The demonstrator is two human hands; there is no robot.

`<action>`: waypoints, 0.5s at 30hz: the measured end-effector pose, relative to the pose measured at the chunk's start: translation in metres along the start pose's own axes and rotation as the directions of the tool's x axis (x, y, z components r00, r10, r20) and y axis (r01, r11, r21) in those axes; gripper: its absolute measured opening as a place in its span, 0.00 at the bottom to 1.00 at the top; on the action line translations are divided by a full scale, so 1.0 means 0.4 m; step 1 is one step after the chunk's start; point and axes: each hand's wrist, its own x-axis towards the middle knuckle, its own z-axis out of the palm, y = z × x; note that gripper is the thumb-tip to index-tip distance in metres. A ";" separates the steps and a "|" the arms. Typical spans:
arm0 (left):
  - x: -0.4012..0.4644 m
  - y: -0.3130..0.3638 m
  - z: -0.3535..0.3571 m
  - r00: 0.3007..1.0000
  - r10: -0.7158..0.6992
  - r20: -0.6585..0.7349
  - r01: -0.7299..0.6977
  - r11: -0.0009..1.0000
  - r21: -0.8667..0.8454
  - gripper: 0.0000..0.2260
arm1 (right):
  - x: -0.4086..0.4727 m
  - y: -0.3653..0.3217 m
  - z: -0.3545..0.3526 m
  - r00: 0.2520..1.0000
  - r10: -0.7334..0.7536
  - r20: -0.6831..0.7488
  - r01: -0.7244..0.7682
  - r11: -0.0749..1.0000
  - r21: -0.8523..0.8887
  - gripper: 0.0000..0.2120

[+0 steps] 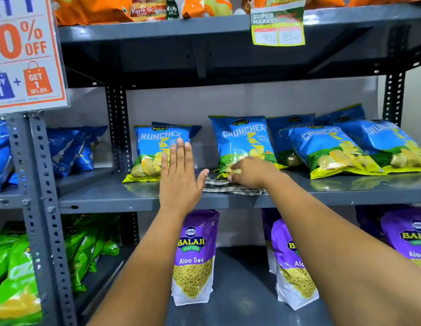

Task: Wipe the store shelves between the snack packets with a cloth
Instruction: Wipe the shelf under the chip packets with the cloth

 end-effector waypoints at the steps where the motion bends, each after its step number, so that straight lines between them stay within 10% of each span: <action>1: -0.019 0.003 0.008 0.999 -0.027 0.018 0.028 0.999 -0.034 0.33 | 0.002 0.001 0.012 0.993 0.013 0.119 -0.008 0.999 -0.042 0.22; 10: -0.146 0.019 0.113 0.989 -0.125 0.083 0.134 0.984 -0.113 0.31 | 0.050 -0.006 0.059 0.989 0.008 0.149 0.016 0.987 -0.161 0.27; 15: -0.146 0.021 0.123 0.991 -0.131 0.028 0.133 0.985 -0.106 0.31 | 0.075 0.007 0.098 0.963 0.026 0.269 -0.058 0.992 0.111 0.31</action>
